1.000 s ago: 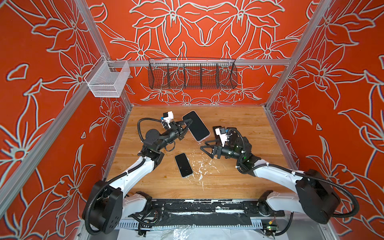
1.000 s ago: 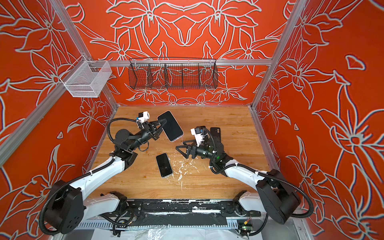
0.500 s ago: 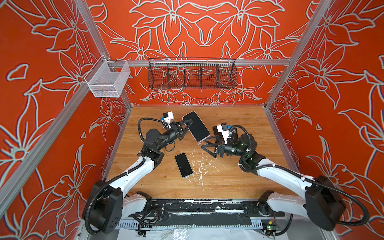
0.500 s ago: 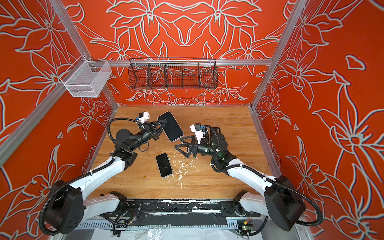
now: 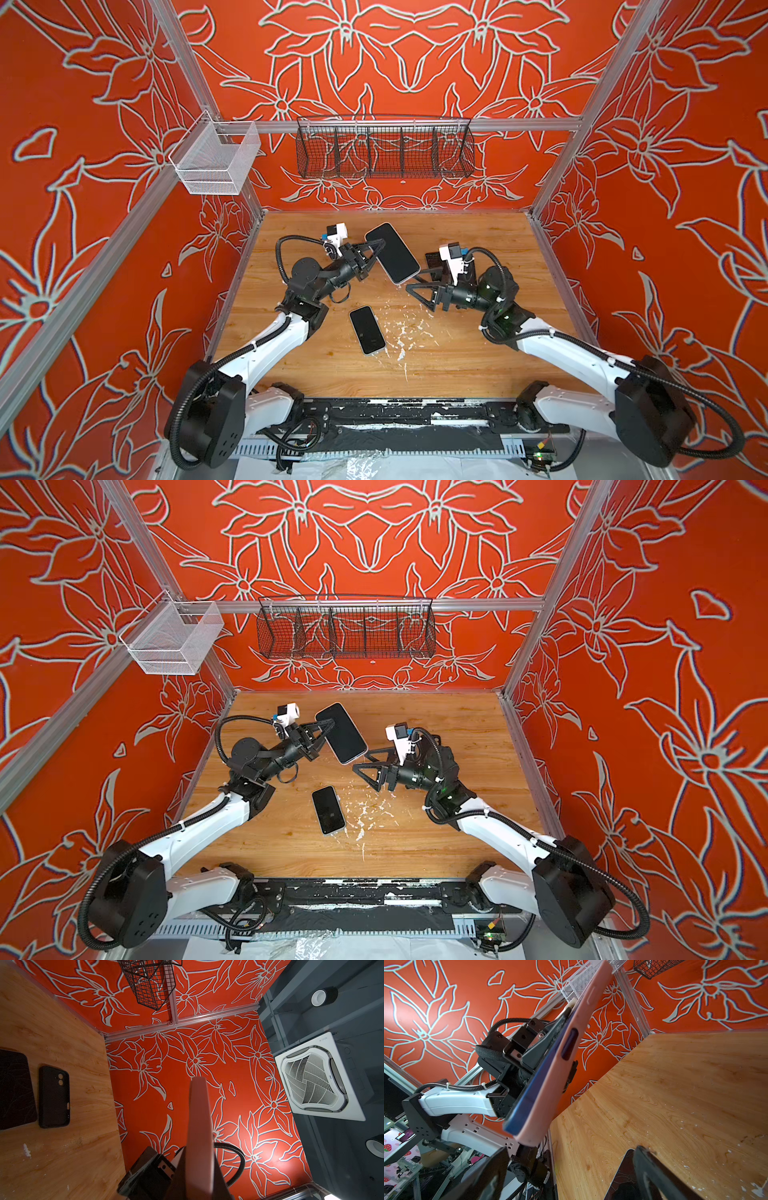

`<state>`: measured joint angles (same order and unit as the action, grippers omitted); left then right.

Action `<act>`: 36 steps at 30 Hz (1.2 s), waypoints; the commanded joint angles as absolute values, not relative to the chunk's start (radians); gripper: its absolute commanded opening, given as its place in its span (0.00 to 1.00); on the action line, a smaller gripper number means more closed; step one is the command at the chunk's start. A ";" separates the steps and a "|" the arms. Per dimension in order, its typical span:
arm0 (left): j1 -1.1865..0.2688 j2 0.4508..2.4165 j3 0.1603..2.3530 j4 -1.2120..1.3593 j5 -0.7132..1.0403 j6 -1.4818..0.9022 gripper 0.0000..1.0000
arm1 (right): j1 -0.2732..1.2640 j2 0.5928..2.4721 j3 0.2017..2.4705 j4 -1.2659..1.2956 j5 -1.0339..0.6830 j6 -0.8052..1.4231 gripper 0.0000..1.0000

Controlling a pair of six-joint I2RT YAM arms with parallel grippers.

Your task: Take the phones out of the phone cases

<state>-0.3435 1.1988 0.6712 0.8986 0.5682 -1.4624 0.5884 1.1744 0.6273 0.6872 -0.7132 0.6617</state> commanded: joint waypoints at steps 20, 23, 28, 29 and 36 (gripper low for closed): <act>-0.348 1.200 0.701 0.991 0.586 -1.486 0.00 | 0.581 1.216 0.686 0.725 -0.710 0.678 0.96; -0.348 1.190 0.704 0.978 0.587 -1.481 0.00 | 0.580 1.223 0.685 0.730 -0.705 0.678 0.95; -0.348 1.179 0.703 0.966 0.588 -1.473 0.00 | 0.577 1.229 0.681 0.733 -0.694 0.681 0.95; -0.348 1.178 0.703 0.967 0.588 -1.475 0.00 | 0.575 1.229 0.682 0.732 -0.691 0.684 0.96; -0.353 1.172 0.699 0.969 0.589 -1.476 0.00 | 0.565 1.247 0.687 0.744 -0.675 0.727 0.95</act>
